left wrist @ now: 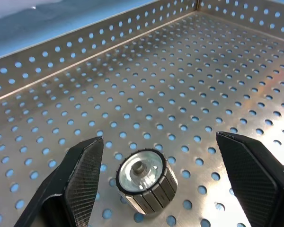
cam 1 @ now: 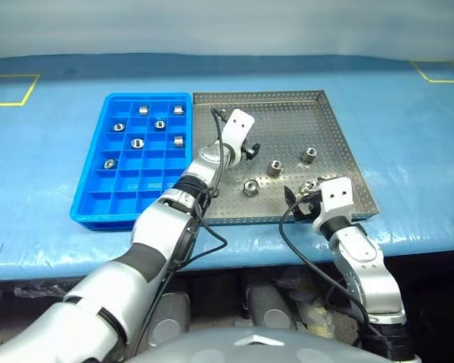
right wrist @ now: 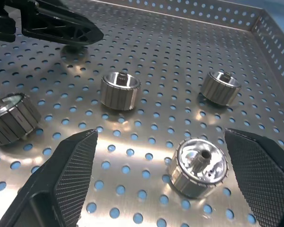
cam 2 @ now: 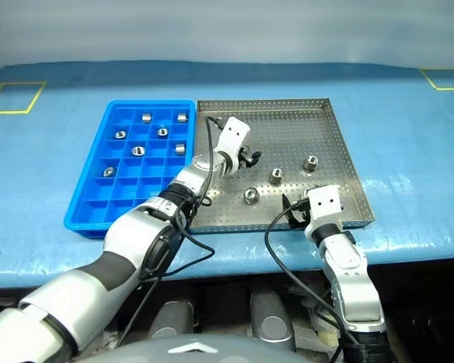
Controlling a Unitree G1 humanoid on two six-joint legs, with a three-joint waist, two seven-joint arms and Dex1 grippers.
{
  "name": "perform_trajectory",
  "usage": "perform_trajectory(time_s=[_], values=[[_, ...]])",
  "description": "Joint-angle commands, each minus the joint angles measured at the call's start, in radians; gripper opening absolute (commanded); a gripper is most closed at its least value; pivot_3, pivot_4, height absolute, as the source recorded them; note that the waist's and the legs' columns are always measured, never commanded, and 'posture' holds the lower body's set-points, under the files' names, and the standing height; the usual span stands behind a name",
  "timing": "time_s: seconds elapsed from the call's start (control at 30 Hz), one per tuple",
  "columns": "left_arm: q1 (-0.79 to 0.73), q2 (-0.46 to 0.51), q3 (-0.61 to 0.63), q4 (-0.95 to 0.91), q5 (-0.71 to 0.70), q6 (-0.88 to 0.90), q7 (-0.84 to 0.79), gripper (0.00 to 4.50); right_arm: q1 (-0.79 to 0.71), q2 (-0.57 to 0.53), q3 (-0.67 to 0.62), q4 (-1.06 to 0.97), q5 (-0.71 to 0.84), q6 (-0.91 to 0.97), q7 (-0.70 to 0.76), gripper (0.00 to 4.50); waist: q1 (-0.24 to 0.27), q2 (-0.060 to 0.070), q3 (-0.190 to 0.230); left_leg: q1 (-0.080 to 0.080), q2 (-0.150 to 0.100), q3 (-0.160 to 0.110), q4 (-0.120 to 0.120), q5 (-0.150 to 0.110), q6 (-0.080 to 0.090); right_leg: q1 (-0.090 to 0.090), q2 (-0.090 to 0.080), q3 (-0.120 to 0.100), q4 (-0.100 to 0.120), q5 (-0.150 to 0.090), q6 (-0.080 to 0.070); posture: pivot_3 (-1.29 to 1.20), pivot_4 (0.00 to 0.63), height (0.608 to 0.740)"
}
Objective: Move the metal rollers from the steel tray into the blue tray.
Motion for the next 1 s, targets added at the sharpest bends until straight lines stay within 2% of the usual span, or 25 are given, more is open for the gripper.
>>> perform_trajectory(time_s=[0.03,0.4,1.0], values=[[-0.027,0.000,0.000,0.009,0.025,0.004,0.011,4.13,0.014,0.009,-0.018,-0.073,-0.001,-0.010,-0.017,4.50,-0.014,0.000,0.000,0.000,0.000,0.000,0.000,0.000,0.000,0.000,0.000,0.000,0.000,0.000,0.000,-0.23,0.150,0.740],[-0.006,0.022,0.036,0.020,0.039,-0.004,0.175,4.13,0.087,0.033,-0.019,-0.118,-0.011,-0.007,-0.052,4.50,-0.084,0.000,0.000,0.000,0.000,0.000,0.000,0.000,0.000,0.000,0.000,0.000,0.000,0.000,0.000,-0.29,0.150,0.740],[0.010,0.012,0.107,0.030,0.029,0.020,0.317,4.13,0.133,0.015,-0.030,-0.170,-0.026,0.020,-0.067,4.50,-0.188,0.000,0.000,0.001,0.000,0.000,-0.001,0.000,0.000,0.001,-0.001,0.000,0.000,-0.001,0.001,-0.34,0.150,0.740]])
